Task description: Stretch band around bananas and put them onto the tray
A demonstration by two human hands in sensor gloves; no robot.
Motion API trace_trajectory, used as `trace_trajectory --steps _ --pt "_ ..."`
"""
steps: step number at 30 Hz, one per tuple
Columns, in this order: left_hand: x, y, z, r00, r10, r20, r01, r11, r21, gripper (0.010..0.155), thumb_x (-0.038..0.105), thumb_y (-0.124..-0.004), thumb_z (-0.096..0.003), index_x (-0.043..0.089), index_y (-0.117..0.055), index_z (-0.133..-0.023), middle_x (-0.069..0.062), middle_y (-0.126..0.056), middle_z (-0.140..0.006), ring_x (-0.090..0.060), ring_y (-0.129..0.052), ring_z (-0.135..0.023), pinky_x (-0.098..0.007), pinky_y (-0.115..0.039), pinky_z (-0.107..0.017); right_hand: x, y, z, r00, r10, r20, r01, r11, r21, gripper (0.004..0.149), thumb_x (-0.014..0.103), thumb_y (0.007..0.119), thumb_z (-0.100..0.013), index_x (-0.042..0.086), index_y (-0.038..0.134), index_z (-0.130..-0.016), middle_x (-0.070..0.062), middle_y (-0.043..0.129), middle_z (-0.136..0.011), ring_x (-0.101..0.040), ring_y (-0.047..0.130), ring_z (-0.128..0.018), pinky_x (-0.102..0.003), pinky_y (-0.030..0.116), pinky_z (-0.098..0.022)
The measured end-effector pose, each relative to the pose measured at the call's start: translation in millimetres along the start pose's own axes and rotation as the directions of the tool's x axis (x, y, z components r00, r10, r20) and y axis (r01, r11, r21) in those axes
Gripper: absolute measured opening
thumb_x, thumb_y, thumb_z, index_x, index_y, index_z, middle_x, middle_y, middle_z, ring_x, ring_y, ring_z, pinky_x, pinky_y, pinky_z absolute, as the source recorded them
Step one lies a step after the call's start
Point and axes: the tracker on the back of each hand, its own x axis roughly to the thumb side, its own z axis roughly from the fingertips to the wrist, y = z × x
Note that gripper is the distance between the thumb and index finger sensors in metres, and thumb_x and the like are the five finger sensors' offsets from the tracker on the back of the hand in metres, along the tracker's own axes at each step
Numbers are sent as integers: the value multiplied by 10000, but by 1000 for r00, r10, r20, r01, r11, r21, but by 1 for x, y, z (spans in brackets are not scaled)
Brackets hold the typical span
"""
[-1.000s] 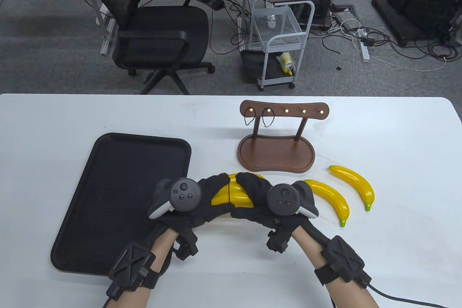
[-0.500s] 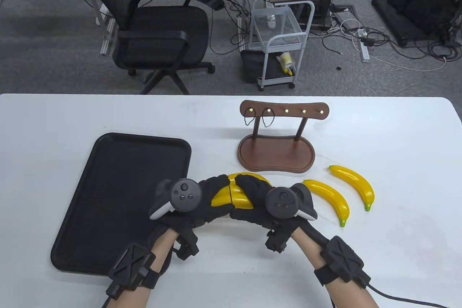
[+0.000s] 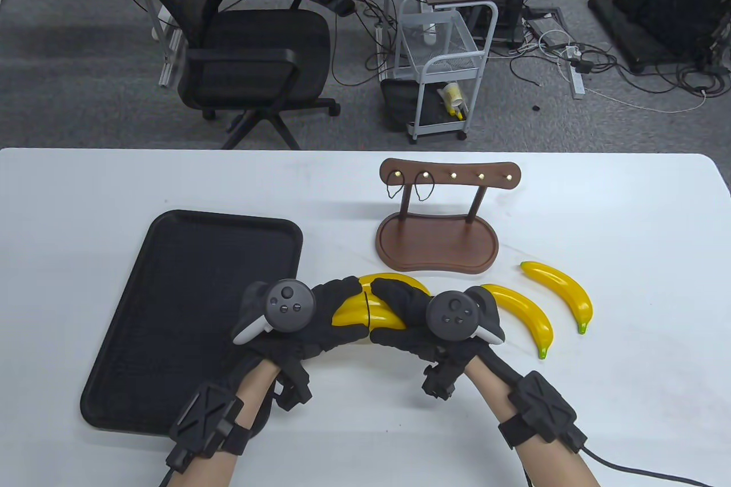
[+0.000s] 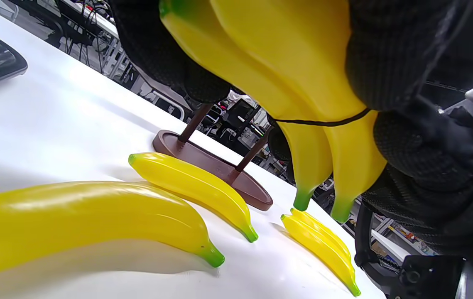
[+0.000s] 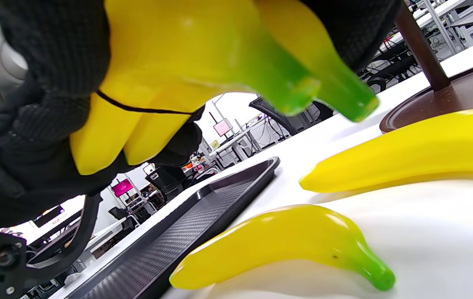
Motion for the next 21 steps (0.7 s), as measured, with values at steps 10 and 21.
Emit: trace_trajectory --steps 10,21 --pt "-6 6 1 997 69 -31 -68 997 20 839 644 -781 -517 177 -492 -1152 -80 -662 -1178 -349 -837 -957 -533 -669 -758 7 -4 1 996 85 13 -84 995 -52 844 533 788 -489 104 429 -1122 -179 555 -1135 -429 704 -967 -567 703 -621" --pt "-22 4 -1 937 325 -128 -331 944 -21 846 652 -748 -549 93 -521 -1141 -161 -709 -1131 -382 -903 -865 -547 -718 -677 22 -7 4 954 299 27 -287 935 -210 799 407 852 -490 166 399 -1103 -90 571 -1120 -328 728 -972 -473 715 -651"
